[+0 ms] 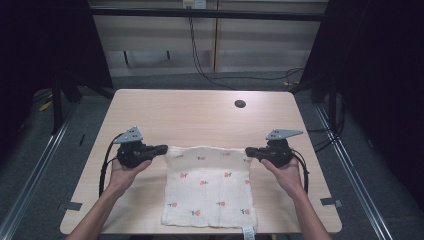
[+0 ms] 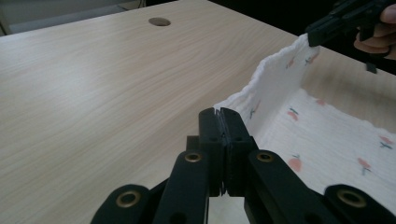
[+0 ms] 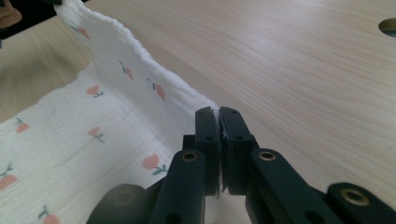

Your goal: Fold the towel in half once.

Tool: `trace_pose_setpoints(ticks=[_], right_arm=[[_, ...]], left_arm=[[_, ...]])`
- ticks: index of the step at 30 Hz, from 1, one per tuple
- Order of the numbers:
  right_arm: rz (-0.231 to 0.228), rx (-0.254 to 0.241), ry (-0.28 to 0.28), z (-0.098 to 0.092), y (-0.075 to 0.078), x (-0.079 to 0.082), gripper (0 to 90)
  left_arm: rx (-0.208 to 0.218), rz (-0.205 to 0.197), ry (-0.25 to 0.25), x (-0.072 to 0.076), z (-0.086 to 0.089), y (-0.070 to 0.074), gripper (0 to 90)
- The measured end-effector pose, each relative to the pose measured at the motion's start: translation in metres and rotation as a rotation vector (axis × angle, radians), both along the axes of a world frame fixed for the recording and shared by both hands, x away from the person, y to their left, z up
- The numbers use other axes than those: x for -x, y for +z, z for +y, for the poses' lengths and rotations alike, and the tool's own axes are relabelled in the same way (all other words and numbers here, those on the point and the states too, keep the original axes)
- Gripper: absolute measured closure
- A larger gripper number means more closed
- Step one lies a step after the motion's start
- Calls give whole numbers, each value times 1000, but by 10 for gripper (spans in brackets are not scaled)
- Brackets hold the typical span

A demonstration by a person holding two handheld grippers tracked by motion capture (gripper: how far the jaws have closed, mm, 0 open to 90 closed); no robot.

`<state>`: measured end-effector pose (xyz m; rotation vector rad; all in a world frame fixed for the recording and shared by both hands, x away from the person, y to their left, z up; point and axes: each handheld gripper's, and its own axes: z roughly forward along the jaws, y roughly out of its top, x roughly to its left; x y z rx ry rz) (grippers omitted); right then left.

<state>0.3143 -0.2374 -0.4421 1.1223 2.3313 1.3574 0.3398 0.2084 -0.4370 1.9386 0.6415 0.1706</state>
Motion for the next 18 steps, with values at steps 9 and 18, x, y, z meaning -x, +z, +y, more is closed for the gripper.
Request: trace_pose_setpoints(ticks=[9, 18], right_arm=[[-1, 29, 44, 3, 5, 41, 870], [5, 31, 77, 3, 6, 70, 870]], left_arm=[[12, -1, -48, 29, 9, 1, 890], [1, 1, -77, 54, 12, 6, 891]])
